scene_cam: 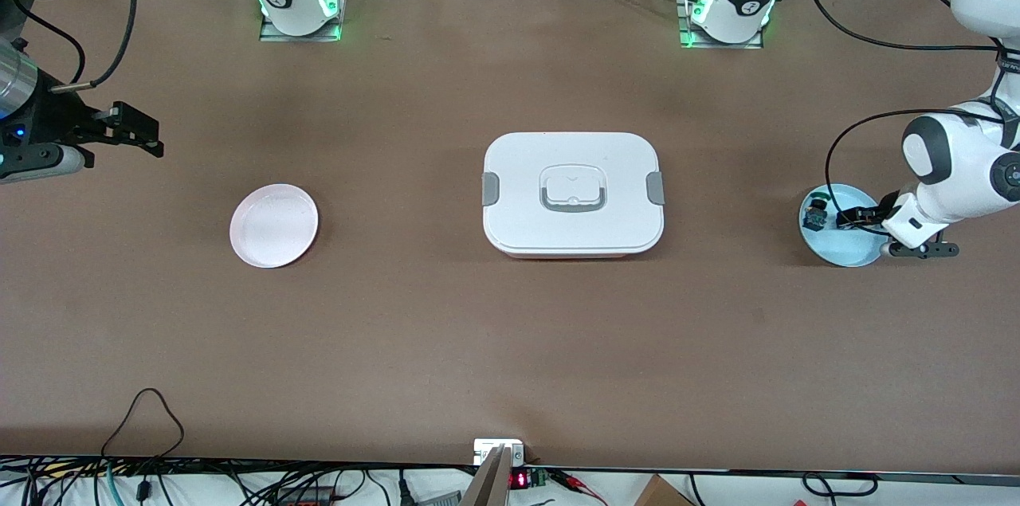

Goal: Transfer orange switch to right arm and place
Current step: 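Close the left gripper on the orange switch while the right gripper advances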

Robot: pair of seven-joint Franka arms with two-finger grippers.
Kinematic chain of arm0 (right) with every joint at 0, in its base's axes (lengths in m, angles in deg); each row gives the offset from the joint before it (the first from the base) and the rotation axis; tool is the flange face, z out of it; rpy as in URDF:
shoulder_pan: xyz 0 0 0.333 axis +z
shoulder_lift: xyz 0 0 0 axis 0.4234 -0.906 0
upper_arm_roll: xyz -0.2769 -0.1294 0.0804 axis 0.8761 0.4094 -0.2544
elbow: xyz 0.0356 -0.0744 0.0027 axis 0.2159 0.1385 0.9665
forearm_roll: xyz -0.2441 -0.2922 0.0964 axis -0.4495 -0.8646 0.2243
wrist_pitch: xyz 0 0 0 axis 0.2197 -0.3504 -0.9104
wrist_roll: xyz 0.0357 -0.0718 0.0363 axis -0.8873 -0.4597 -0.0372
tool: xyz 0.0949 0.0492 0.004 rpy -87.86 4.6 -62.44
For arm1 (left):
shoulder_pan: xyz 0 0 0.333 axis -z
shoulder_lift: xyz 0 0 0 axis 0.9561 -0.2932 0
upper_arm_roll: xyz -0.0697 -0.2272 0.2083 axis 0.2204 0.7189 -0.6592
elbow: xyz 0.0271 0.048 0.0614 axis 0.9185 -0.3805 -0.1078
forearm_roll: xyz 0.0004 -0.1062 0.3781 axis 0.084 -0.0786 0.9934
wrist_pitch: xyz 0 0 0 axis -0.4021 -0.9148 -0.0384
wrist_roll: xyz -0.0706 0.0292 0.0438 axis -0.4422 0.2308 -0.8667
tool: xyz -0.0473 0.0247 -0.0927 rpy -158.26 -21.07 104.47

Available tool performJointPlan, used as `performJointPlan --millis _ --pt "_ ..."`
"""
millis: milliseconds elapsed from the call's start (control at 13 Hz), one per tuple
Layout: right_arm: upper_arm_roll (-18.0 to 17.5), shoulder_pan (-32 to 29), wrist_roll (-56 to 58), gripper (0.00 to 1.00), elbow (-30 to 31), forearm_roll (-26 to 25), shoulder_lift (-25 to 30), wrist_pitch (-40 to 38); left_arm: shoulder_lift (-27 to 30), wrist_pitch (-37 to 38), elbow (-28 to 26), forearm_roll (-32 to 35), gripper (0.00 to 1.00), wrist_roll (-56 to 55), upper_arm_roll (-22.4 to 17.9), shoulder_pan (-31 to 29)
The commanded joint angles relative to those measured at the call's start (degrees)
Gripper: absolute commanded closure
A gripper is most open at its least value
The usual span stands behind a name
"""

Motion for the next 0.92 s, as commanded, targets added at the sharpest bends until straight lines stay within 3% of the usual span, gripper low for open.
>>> performJointPlan --millis 0,231,308,462,538,615,846 --pt "0.17 -0.33 0.76 0.00 -0.45 0.49 -1.04 1.41 0.67 -0.85 -1.29 1.26 0.00 0.71 0.48 -0.85" --pt "0.26 -0.77 0.94 0.00 -0.45 0.05 -8.06 2.47 0.67 -0.85 -1.29 1.26 0.00 0.71 0.48 -0.85" --pt "0.26 -1.30 0.94 0.00 -0.45 -0.29 -8.69 3.34 0.67 -0.85 -1.29 1.26 0.06 0.71 0.48 -0.85" --pt "0.26 -1.39 1.11 0.00 -0.28 0.49 -11.06 4.22 0.76 -0.85 -1.29 1.26 0.52 1.33 0.57 -0.85" --pt "0.17 -1.65 1.81 0.00 0.07 1.36 -11.94 5.45 0.93 -0.68 -1.29 1.26 0.68 1.33 0.48 -0.85" --pt "0.26 -2.09 1.99 0.00 1.21 4.50 -12.73 7.29 1.11 -0.15 -1.29 1.35 0.79 1.50 0.48 -0.76" --pt "0.26 -1.92 1.99 0.00 2.71 5.77 -12.91 9.15 1.90 1.69 -0.67 1.35 0.92 3.08 0.57 -0.67"
